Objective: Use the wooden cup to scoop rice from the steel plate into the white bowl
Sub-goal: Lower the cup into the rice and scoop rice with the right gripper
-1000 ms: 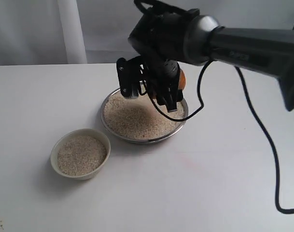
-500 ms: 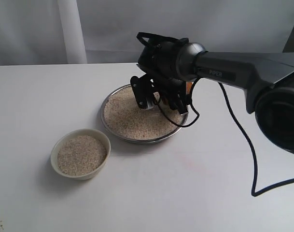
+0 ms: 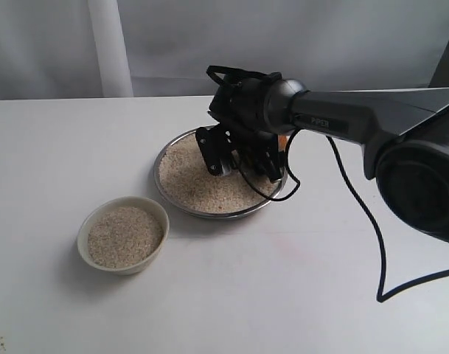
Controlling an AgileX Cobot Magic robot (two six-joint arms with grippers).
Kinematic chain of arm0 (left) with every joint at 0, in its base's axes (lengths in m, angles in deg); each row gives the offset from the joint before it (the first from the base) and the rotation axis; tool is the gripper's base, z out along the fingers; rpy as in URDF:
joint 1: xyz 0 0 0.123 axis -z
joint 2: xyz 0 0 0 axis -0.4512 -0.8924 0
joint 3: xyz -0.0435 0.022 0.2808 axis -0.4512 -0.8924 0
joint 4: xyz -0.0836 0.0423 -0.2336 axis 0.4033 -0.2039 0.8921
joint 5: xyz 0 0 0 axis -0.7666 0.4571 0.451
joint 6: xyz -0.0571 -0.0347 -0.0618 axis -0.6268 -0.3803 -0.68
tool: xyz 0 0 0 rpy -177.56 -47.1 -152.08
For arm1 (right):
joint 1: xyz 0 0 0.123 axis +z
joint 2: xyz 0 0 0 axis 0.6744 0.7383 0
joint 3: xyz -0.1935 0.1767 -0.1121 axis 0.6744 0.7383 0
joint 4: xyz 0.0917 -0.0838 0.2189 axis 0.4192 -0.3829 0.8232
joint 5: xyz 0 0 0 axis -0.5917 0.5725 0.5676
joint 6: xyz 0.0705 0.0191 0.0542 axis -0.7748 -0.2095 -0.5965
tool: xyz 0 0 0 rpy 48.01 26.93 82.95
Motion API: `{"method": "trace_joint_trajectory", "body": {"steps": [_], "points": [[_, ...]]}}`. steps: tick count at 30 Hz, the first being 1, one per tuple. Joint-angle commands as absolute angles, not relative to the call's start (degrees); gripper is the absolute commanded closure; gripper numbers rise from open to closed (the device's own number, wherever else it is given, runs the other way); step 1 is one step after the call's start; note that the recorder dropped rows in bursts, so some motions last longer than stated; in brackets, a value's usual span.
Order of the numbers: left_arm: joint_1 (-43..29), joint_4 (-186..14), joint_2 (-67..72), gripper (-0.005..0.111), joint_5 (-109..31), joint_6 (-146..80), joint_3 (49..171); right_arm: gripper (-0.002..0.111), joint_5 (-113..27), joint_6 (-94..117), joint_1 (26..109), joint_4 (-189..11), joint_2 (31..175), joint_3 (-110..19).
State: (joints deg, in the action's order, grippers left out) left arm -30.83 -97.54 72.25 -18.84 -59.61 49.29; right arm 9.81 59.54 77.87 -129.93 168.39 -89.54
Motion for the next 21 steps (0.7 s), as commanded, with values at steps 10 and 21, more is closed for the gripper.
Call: {"method": "trace_joint_trajectory", "body": {"steps": [10,21], "points": [[-30.8,-97.7,72.4,0.107,-19.2,-59.7,49.5,0.108,10.4,61.9,81.2,-126.7,168.4,-90.0],[-30.8,-97.7,72.4,0.107,-19.2,-59.7,49.5,0.108,10.5,62.7,82.4,-121.6,168.4,-90.0]]}}
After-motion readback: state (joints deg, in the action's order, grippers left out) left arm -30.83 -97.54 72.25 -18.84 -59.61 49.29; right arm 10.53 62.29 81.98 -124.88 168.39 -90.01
